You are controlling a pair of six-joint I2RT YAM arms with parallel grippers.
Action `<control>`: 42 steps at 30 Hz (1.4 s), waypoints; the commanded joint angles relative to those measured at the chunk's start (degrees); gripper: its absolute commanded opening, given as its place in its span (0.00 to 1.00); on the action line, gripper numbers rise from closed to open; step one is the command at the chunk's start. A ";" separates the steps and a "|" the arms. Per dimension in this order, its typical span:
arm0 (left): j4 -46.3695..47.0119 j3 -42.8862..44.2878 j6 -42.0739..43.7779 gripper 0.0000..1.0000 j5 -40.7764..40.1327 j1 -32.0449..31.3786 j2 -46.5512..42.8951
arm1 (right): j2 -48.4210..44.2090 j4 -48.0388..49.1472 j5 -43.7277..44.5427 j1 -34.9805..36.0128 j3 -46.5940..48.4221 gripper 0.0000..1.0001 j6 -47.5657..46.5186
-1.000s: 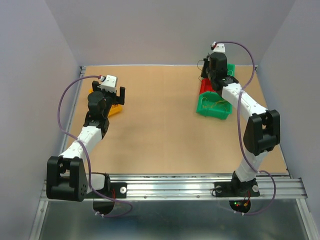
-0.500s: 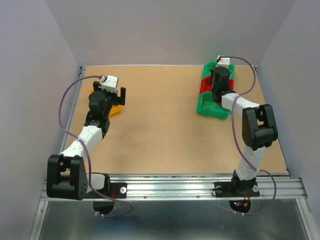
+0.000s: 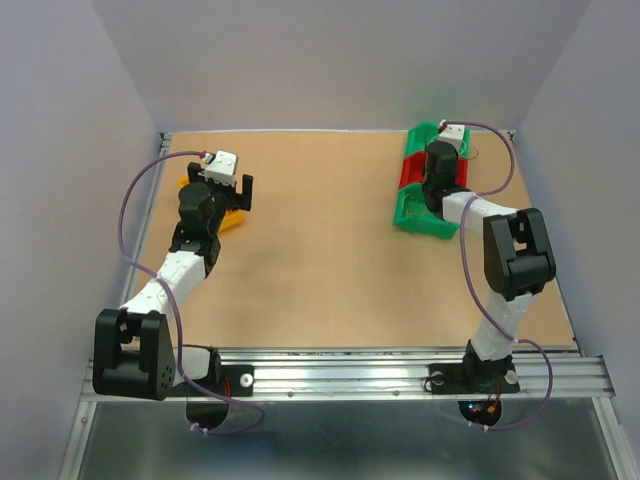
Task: Untangle the cables
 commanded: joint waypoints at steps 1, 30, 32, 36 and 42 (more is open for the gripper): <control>3.26 -0.04 0.79 0.98 0.10 -0.31 -0.64 | -0.52 0.29 4.81 0.38 -1.05 0.01 2.84; 2.74 -0.04 1.14 0.98 0.72 -0.66 -1.35 | 6.60 -16.94 -1.18 2.75 12.04 0.00 29.03; 2.74 -0.04 1.14 0.98 0.80 -0.58 -1.26 | 6.69 -17.29 0.06 2.14 12.22 0.00 29.56; 2.74 0.05 1.14 0.98 0.81 -0.58 -0.91 | 6.87 -17.99 -0.89 -0.58 12.57 0.00 30.79; 2.74 0.22 1.23 0.98 0.63 -0.58 -0.38 | 7.39 -19.92 -6.70 -5.68 14.07 0.01 34.13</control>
